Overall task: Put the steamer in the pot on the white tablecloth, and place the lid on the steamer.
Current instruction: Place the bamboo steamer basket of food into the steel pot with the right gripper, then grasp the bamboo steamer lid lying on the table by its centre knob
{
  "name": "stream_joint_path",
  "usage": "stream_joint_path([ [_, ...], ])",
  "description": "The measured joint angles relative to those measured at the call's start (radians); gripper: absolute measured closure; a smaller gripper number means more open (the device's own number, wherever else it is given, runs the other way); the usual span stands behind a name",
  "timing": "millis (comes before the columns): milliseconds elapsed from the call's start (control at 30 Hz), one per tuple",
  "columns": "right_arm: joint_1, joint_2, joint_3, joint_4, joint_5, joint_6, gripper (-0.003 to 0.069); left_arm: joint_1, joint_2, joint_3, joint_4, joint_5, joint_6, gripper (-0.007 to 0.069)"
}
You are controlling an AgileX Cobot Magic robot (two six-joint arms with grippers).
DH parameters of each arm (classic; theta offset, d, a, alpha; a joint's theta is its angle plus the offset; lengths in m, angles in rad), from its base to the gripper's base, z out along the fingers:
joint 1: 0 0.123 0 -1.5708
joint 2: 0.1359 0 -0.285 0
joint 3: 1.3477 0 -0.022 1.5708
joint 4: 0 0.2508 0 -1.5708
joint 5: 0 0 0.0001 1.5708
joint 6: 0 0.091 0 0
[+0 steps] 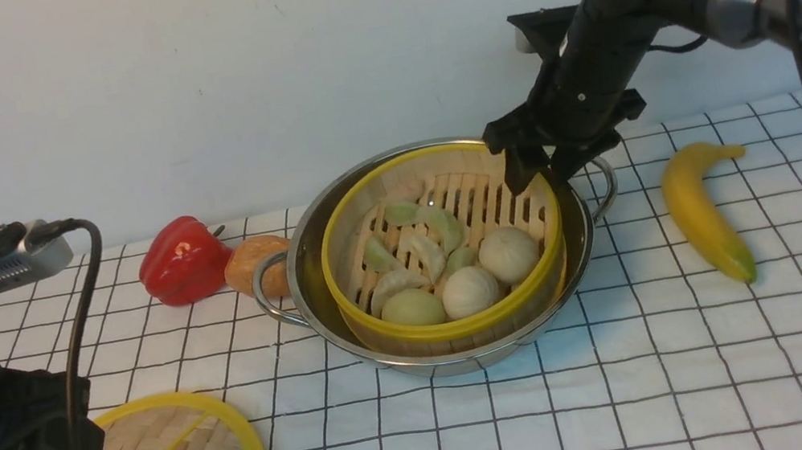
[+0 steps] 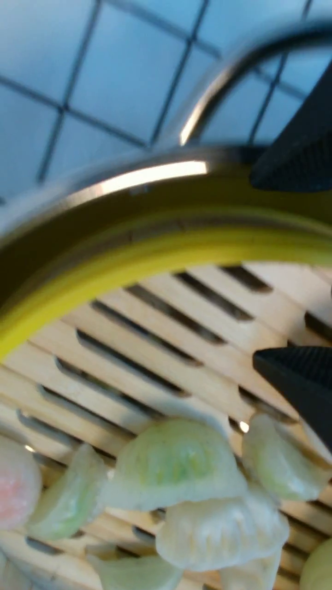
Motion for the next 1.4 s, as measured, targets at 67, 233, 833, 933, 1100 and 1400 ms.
stream_joint_path([
  [67,0.0,-0.018,-0.003,-0.02,0.0,0.0,0.0216,0.0,0.0,0.0,0.0,0.0,0.0,0.0382],
  [233,0.0,-0.072,-0.056,-0.06,0.002,0.001,0.0216,0.0,0.0,0.0,0.0,-0.011,0.0,0.0382],
  [833,-0.078,-0.919,0.026,-0.088,-0.017,-0.062,0.0664,0.0,0.042,0.0,0.042,-0.111,-0.073,0.0382],
  [933,-0.079,-1.084,0.168,-0.093,-0.017,-0.094,0.0671,0.0,0.077,0.0,0.049,-0.112,-0.082,0.0382],
  [1100,-0.079,-1.361,0.5,-0.101,-0.008,-0.105,0.0671,0.0,0.142,0.0,0.049,-0.114,-0.09,0.0382],
  [1400,-0.079,-1.649,0.993,-0.045,0.004,-0.123,0.0671,0.0,0.198,0.0,0.064,-0.159,-0.094,0.0382],
])
